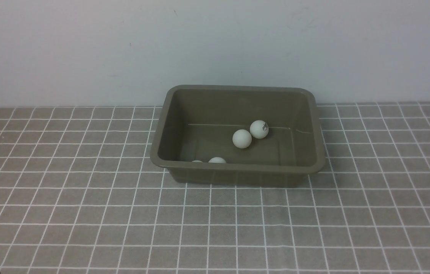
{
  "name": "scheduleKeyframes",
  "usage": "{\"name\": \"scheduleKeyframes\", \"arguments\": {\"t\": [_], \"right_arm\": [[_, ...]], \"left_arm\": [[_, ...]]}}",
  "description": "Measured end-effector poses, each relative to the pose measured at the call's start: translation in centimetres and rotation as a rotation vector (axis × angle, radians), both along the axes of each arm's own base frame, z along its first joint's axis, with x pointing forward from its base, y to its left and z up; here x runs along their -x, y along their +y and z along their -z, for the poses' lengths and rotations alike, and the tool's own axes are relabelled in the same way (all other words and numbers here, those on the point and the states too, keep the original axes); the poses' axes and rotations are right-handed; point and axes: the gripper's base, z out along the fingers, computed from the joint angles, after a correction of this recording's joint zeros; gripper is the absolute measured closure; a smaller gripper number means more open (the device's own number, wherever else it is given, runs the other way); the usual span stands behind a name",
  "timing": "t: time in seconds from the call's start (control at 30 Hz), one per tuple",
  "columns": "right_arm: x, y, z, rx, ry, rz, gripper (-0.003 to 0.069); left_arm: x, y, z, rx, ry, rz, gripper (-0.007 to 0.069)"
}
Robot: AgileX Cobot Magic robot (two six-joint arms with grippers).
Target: Put the table tennis balls into the box on the grey coffee tablecloth.
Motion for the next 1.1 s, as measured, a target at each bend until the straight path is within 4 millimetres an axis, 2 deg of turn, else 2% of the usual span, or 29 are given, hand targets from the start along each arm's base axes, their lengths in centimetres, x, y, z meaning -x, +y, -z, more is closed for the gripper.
{"name": "scheduleKeyframes", "arguments": {"t": [0.9, 1.0, 1.07, 1.1], "right_arm": [[-0.1, 0.0, 0.2, 0.038, 0.0, 0.016, 0.0673], [-0.7, 0.1, 1.5, 0.113, 0.043, 0.043, 0.0673], [-1.4, 0.2, 3.1, 0.167, 0.098, 0.057, 0.0673], [-1.9, 0.3, 4.7, 0.202, 0.154, 0.062, 0.0673]], "left_arm": [[0.0, 0.0, 0.0, 0.0, 0.0, 0.0, 0.0629], [0.0, 0.0, 0.0, 0.0, 0.0, 0.0, 0.0629], [0.0, 0.0, 0.0, 0.0, 0.0, 0.0, 0.0629], [0.0, 0.0, 0.0, 0.0, 0.0, 0.0, 0.0629]]}}
